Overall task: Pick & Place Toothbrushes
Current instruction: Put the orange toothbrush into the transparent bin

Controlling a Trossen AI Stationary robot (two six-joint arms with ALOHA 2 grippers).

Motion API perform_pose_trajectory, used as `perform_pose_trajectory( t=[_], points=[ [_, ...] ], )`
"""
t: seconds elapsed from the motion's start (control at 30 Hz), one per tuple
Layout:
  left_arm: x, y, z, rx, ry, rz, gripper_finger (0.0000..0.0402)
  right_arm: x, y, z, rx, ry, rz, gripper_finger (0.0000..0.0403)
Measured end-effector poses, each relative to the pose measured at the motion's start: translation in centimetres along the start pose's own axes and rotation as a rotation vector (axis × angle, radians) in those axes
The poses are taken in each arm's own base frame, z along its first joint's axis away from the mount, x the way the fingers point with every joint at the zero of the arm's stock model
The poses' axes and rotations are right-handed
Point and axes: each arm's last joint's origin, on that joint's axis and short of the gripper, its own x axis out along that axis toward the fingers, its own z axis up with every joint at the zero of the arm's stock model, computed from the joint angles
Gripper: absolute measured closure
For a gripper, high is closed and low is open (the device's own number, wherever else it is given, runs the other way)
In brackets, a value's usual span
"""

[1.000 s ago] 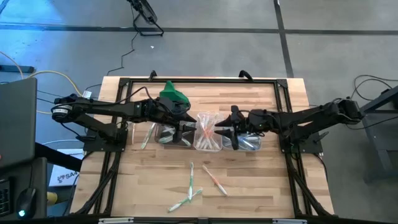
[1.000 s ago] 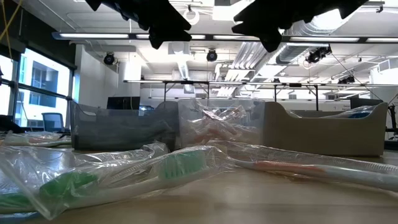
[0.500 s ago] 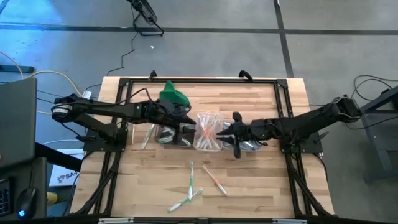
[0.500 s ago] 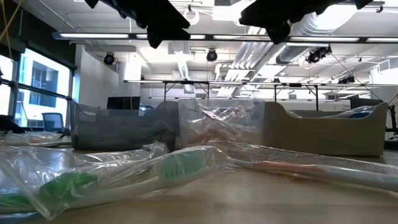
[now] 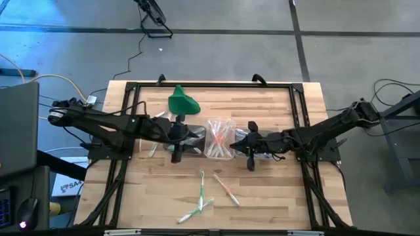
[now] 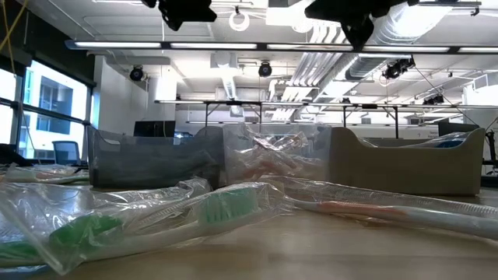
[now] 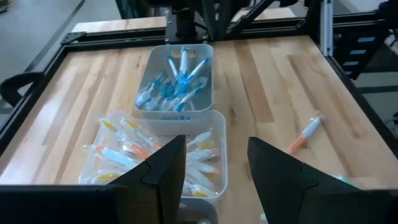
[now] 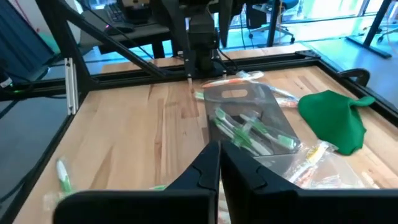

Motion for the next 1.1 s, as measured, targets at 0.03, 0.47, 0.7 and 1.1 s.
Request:
perform_pose_trajectory(
  t=[0.03,0.47,0.7,1.1],
  points=[
    [0.0,0.0,0.0,0.000,-0.001,-0.001,0.0234,-0.1,0.2,0.2,-0.001,-0.004,-0.005,0.0399],
    [0.0,0.0,-0.5,-0.043,0.054,0.002,0.0234,-0.8,2.5,1.2,-0.013,0.076,-0.157,0.0400],
    [0.0,0.0,-0.5,-0.044,0.053,0.002,0.0234,0.5,4.0,1.3,-0.012,0.151,-0.179,0.0400],
    [0.0,0.0,-0.5,-0.070,0.053,0.003,0.0234,2.8,6.4,-1.1,0.189,0.371,-0.175,0.0400]
  ],
)
